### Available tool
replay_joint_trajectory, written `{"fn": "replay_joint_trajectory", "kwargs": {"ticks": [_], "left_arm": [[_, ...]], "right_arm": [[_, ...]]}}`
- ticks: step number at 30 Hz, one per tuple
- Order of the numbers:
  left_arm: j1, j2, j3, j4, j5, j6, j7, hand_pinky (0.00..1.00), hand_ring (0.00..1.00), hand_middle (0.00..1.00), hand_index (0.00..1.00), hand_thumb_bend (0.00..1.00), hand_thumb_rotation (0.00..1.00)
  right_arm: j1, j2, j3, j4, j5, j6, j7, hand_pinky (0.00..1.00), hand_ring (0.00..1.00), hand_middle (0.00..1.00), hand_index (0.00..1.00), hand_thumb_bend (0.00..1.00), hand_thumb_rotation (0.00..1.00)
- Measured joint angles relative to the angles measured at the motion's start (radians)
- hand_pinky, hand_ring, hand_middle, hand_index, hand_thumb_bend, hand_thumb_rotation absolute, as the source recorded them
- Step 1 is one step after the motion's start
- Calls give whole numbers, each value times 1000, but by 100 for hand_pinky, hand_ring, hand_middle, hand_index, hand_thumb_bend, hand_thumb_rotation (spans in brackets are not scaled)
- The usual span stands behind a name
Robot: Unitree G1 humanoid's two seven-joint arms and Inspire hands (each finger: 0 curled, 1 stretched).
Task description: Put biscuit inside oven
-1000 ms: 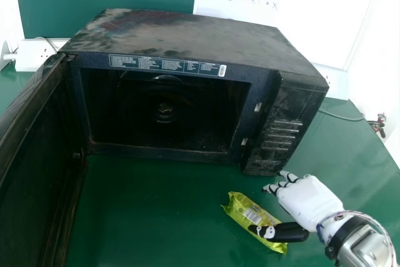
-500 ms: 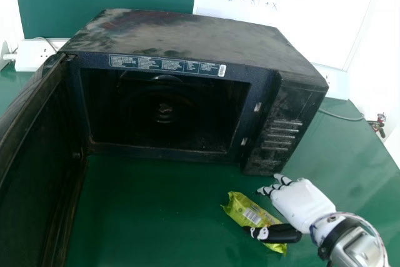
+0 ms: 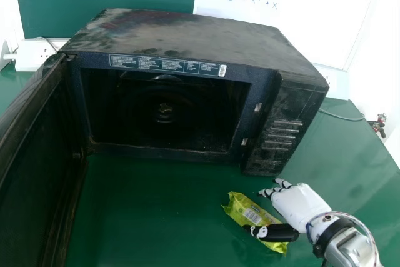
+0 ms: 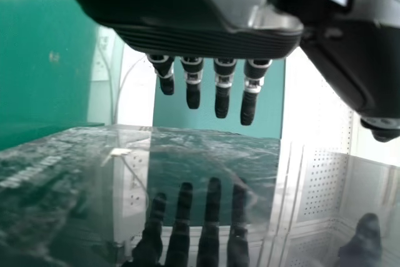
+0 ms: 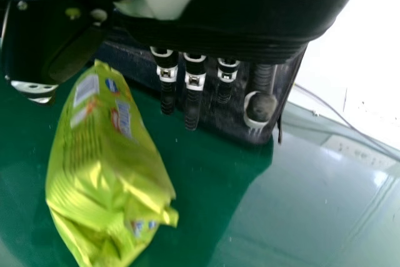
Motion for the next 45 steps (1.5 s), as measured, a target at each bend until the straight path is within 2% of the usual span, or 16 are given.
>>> {"fn": "replay_joint_trajectory", "kwargs": {"ticks": [6, 10, 15, 18, 20, 21, 23, 26, 32, 34, 39, 41, 43, 44, 45], "left_arm": [[6, -1, 0, -20, -1, -2, 6, 47, 84, 94, 94, 100, 100], [11, -1, 0, -22, 0, -3, 6, 44, 84, 94, 93, 100, 100], [15, -1, 0, -24, 2, -15, 6, 41, 84, 94, 94, 100, 100], [14, -1, 0, -25, 4, -21, 7, 42, 85, 95, 94, 100, 100], [16, -1, -1, -28, 5, -21, 9, 39, 86, 96, 94, 100, 100], [17, -1, -1, -32, 7, -20, 14, 20, 87, 96, 95, 100, 100], [19, -2, -3, -36, 9, -20, 19, 4, 87, 96, 94, 100, 100], [21, -2, -5, -40, 17, -21, 21, 0, 86, 95, 93, 100, 100], [29, -3, -7, -61, 29, -21, 35, 0, 86, 96, 93, 100, 100], [34, -3, -7, -69, 38, -21, 42, 0, 86, 95, 93, 99, 100], [35, -4, -7, -69, 39, -21, 47, 0, 87, 96, 94, 98, 100], [37, -4, -8, -78, 43, -12, 63, 0, 86, 95, 93, 97, 99], [39, -5, -10, -95, 69, -5, 86, 0, 85, 95, 93, 96, 99], [39, -5, -10, -102, 78, -5, 92, 0, 85, 95, 93, 96, 98], [39, -6, -11, -104, 85, -6, 97, 0, 85, 95, 93, 96, 99]], "right_arm": [[3, -1, 2, 33, -13, 1, -7, 0, 87, 85, 90, 87, 87], [9, -1, 13, 48, -23, 1, -31, 0, 90, 87, 92, 86, 87], [24, -1, 35, 68, -55, -1, -75, 0, 88, 85, 93, 83, 84], [26, -1, 43, 68, -68, -1, -84, 0, 86, 84, 92, 83, 80], [27, -1, 48, 67, -78, -1, -91, 0, 88, 85, 92, 83, 79], [27, -1, 50, 67, -81, 0, -94, 0, 88, 85, 92, 84, 78], [28, -1, 55, 63, -94, 3, -96, 0, 90, 86, 93, 82, 79], [34, 2, 64, 58, -111, 6, -108, 0, 88, 85, 93, 81, 80], [40, 7, 75, 53, -115, 19, -121, 0, 90, 86, 94, 82, 78], [46, 7, 76, 53, -115, 19, -132, 0, 89, 85, 95, 84, 72], [51, 7, 78, 56, -113, 22, -145, 0, 81, 83, 91, 78, 56], [53, 7, 79, 62, -111, 22, -152, 10, 74, 80, 89, 80, 46], [53, 7, 79, 66, -110, 20, -171, 16, 72, 79, 90, 80, 42], [54, 7, 79, 68, -109, 19, -175, 19, 67, 77, 87, 79, 37], [54, 7, 80, 72, -109, 18, -182, 21, 65, 75, 87, 80, 36]]}}
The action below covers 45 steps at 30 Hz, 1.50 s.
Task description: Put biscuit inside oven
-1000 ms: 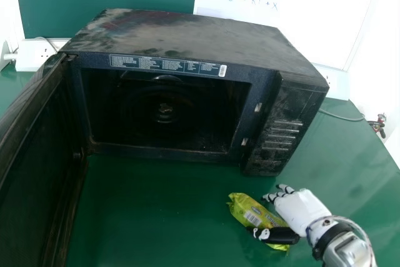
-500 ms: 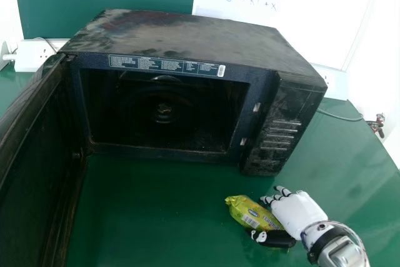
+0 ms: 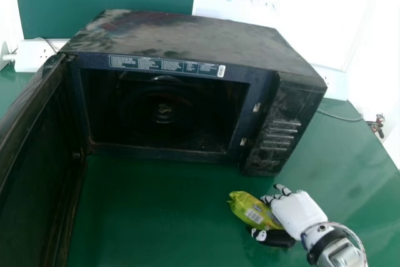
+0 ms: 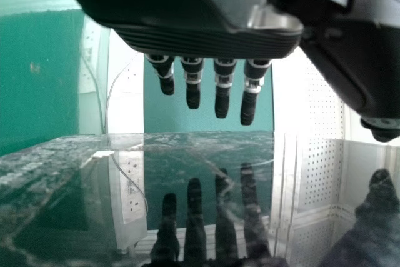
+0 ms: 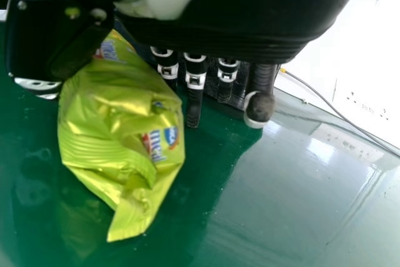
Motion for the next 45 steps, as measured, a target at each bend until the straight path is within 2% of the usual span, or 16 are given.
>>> {"fn": "replay_joint_trajectory", "kwargs": {"ticks": [2, 4, 5, 7, 8, 11, 20, 31, 35, 36, 37, 38, 41, 45], "left_arm": [[-3, 0, -1, 1, 10, -6, 2, 0, 86, 96, 94, 96, 99], [-9, -4, -3, 2, 11, -12, 6, 0, 87, 97, 94, 97, 100], [-12, -9, -4, 2, 10, -12, 11, 0, 87, 96, 94, 97, 99], [-18, -18, -8, 1, -2, -7, 22, 0, 87, 97, 95, 97, 99], [-20, -23, -9, 0, -12, -2, 25, 0, 87, 97, 95, 97, 100], [-25, -40, -13, -6, -36, 12, 43, 0, 87, 96, 95, 97, 100], [-41, -50, -26, -6, -17, 13, 83, 0, 87, 96, 95, 97, 100], [-40, -50, -28, -7, -8, 11, 96, 0, 85, 95, 95, 96, 98], [-39, -50, -29, -7, -7, 11, 104, 0, 84, 95, 97, 98, 100], [-39, -50, -29, -7, -7, 11, 105, 19, 82, 95, 96, 98, 100], [-39, -50, -29, -7, -7, 11, 105, 32, 82, 95, 97, 99, 100], [-39, -50, -29, -7, -7, 11, 105, 39, 81, 94, 96, 99, 100], [-39, -50, -30, -7, -8, 11, 103, 48, 82, 94, 97, 99, 100], [-38, -50, -30, -7, -10, 11, 93, 52, 81, 94, 96, 98, 100]], "right_arm": [[-1, 0, 1, 3, 6, 0, -7, 22, 53, 64, 78, 78, 28], [-8, 0, 2, 6, 12, 3, -13, 21, 41, 52, 61, 78, 23], [-12, 0, 4, 8, 14, 5, -13, 21, 36, 49, 51, 64, 10], [-17, 1, 7, 14, 19, 9, -18, 20, 31, 48, 40, 57, 2], [-20, 1, 8, 15, 20, 10, -20, 21, 39, 49, 39, 53, 1], [-26, 0, 11, 23, 23, 10, -25, 20, 43, 50, 34, 51, 0], [-32, 0, 18, 33, 35, 16, -30, 16, 43, 50, 25, 50, 0], [-44, 0, 25, 54, 43, 16, -51, 17, 43, 50, 25, 50, 0], [-46, 0, 21, 57, 85, 18, -48, 17, 43, 50, 24, 50, 0], [-46, 0, 16, 60, 104, 16, -49, 17, 43, 50, 25, 50, 0], [-46, 0, 11, 64, 125, 14, -49, 17, 43, 50, 25, 50, 0], [-46, 1, 2, 74, 163, 6, -49, 17, 43, 50, 26, 50, 0], [-43, 2, -13, 89, 302, -48, -40, 17, 43, 50, 26, 50, 0], [-22, 5, -35, 89, 434, -111, -31, 17, 43, 50, 26, 50, 0]]}}
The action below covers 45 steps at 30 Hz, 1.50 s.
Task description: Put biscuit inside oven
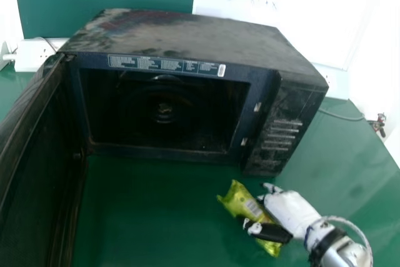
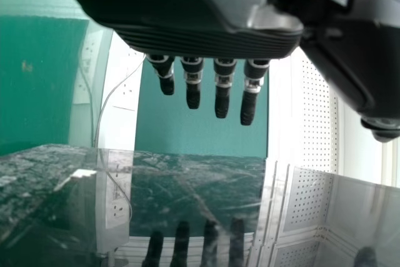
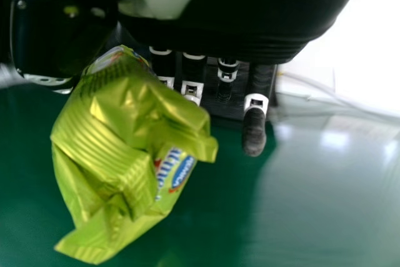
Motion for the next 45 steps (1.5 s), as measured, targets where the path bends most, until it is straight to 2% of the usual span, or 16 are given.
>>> {"fn": "replay_joint_trajectory", "kwargs": {"ticks": [4, 7, 20, 33, 45], "left_arm": [[-1, 0, 0, 0, 0, 0, 2, 58, 82, 94, 97, 96, 100], [-1, 0, 0, 0, -1, 0, 2, 59, 82, 94, 96, 96, 100], [-2, 0, -1, 0, 1, 5, 9, 60, 82, 95, 96, 94, 100], [-4, 0, -2, 1, 1, -1, 0, 55, 82, 94, 97, 95, 100], [-7, 0, -2, 0, -9, 2, 3, 59, 84, 95, 98, 96, 100]], "right_arm": [[8, 0, -43, -3, 67, -46, -3, 17, 43, 50, 27, 50, 0], [15, 1, -56, -11, 90, -69, -3, 17, 43, 50, 26, 50, 0], [11, 13, -65, -54, 109, -59, 18, 17, 43, 50, 26, 50, 0], [-84, 37, -36, -64, 93, -68, 36, 17, 43, 50, 25, 50, 0], [-194, 71, 40, -85, 40, -48, 74, 18, 43, 50, 26, 50, 0]]}}
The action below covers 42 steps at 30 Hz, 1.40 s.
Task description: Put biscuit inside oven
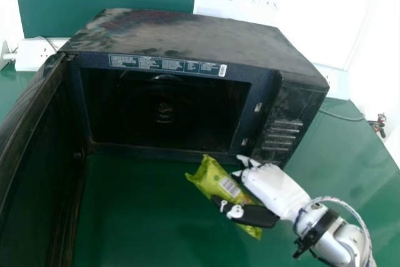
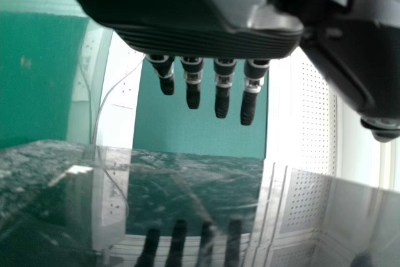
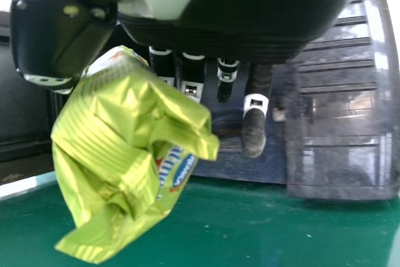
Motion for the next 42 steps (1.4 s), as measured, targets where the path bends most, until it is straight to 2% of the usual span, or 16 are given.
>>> {"fn": "replay_joint_trajectory", "kwargs": {"ticks": [10, 14, 23, 28, 42], "left_arm": [[1, -1, 0, -1, -17, 7, 1, 63, 85, 96, 98, 94, 100], [3, -1, 0, -6, -17, 8, 2, 59, 83, 96, 99, 95, 100], [8, -2, -1, -23, -18, 15, 5, 60, 82, 95, 97, 96, 100], [11, -9, -3, -30, -14, 15, 11, 60, 82, 93, 95, 93, 100], [20, -13, -4, -33, -28, 18, -4, 72, 82, 90, 92, 85, 100]], "right_arm": [[-132, 54, 70, 26, -5, 9, 14, 17, 44, 49, 26, 50, 0], [-180, 79, 96, 44, -26, 22, 14, 17, 44, 49, 26, 50, 0], [-317, 157, 175, 117, -88, 84, 30, 17, 43, 49, 26, 50, 0], [-378, 191, 207, 163, -110, 101, 31, 17, 44, 49, 26, 50, 0], [-477, 255, 262, 275, -166, 114, 25, 18, 44, 49, 27, 50, 0]]}}
